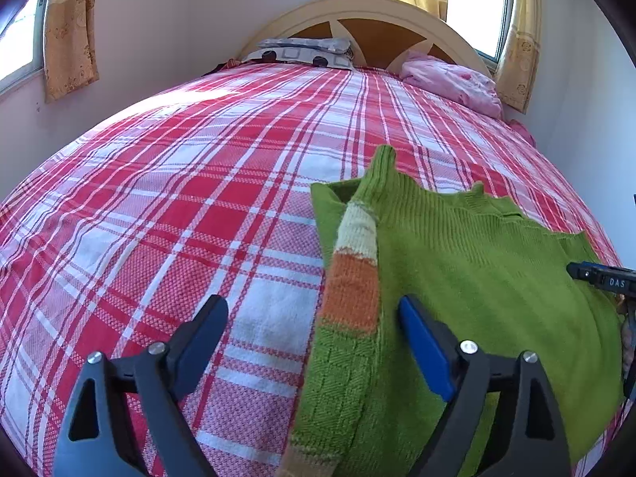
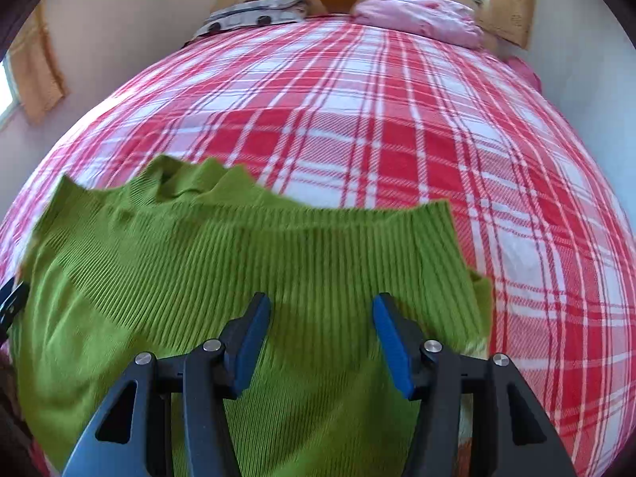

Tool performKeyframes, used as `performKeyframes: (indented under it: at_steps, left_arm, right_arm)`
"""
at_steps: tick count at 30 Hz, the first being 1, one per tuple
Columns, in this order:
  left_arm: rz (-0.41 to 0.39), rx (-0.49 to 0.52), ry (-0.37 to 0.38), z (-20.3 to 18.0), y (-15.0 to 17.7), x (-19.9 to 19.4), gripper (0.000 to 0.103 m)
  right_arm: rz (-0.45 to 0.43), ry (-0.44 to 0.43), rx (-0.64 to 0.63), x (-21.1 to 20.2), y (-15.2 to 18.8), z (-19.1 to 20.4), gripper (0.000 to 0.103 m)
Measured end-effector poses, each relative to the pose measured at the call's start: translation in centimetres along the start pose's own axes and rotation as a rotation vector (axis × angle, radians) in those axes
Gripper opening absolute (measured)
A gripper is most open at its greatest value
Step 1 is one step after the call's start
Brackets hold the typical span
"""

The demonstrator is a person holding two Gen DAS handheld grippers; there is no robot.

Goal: Fold small clothes
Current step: 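Lower the hem onto the collar and open both grippers, then withdraw both grippers and move them beside the folded sweater's side edge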

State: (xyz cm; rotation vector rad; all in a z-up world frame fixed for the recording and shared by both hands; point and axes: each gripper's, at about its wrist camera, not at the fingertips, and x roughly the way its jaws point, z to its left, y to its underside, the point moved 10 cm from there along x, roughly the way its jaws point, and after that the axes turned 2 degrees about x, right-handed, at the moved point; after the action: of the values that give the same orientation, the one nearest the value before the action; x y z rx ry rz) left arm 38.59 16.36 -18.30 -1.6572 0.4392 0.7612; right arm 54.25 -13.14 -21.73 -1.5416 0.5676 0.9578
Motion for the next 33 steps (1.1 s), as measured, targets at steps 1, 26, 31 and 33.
performKeyframes:
  at_steps: [1,26,31,33]
  left_arm:
    - [-0.001,-0.006,0.004,0.1,0.0,0.0,0.091]
    - [0.082,-0.085,0.033,1.4,2.0,0.1,0.103]
    - [0.093,-0.062,0.026,1.3,3.2,-0.8,0.103]
    - [0.100,-0.051,0.026,1.2,3.4,-1.0,0.103]
  right_arm:
    - [-0.003,0.029,-0.011,0.1,-0.2,0.0,0.055]
    - [-0.185,-0.077,-0.060,-11.3,10.6,1.1,0.059]
    - [-0.114,-0.048,-0.069,-9.2,13.9,0.3,0.061]
    - [-0.092,-0.063,-0.051,-9.5,14.0,0.0,0.061]
